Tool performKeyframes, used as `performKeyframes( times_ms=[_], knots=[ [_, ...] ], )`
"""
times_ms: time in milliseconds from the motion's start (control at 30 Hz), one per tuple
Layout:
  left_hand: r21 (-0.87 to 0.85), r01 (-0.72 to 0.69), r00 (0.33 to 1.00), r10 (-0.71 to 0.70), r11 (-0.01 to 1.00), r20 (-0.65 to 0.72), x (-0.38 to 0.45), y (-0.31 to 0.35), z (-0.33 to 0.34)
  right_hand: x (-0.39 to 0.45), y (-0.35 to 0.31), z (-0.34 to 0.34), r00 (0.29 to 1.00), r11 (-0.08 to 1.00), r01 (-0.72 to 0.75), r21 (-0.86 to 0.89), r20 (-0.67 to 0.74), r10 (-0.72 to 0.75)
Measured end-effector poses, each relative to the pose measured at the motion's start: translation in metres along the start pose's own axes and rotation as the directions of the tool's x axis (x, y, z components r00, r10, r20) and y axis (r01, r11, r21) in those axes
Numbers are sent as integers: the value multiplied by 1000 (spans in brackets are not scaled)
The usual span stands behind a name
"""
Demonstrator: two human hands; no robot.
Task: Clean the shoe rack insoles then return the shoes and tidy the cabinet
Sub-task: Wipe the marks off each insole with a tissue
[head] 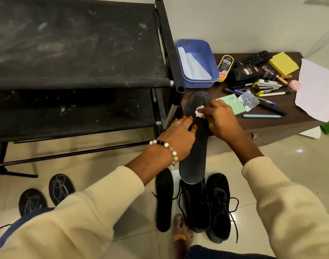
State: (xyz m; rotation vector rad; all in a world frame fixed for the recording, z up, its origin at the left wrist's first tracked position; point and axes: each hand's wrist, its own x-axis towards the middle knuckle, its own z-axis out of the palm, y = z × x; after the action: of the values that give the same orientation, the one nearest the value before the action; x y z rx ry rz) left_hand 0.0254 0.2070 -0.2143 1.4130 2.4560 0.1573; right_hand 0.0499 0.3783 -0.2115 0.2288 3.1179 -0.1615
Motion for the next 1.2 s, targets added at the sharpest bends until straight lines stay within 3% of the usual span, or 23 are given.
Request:
performKeyframes(
  times_ms=[233, 367, 433, 667, 900, 1067, 1200],
  knots=[
    [8, -13, 1000, 13, 1000, 12, 2, -3, 1, 21, -4, 4, 971, 976, -213, 33, -101, 215],
    [-23, -20, 999, 20, 1000, -26, 0, -2, 0, 1, -14, 8, 998, 998, -28, 63, -61, 32],
    [-23, -18, 1000, 17, 1000, -21, 0, -3, 0, 5, -7, 3, 999, 1000, -13, 28, -46, 14],
    [15, -19, 1000, 19, 1000, -14, 1, -3, 1, 52, -7, 1, 963, 970, -240, 25, -121, 241],
    [13, -20, 1000, 20, 1000, -22, 2, -3, 0, 48, -15, -2, 999, 999, 30, 17, -32, -29],
    [4, -4, 1000, 4, 1000, 18, 2, -3, 3, 64, 4, -7, 985, 985, -170, 27, -25, 171],
    [-10, -2, 1000, 2, 1000, 7, 2, -3, 4, 53, -1, -3, 966, 968, -250, 16, -64, 251]
  ],
)
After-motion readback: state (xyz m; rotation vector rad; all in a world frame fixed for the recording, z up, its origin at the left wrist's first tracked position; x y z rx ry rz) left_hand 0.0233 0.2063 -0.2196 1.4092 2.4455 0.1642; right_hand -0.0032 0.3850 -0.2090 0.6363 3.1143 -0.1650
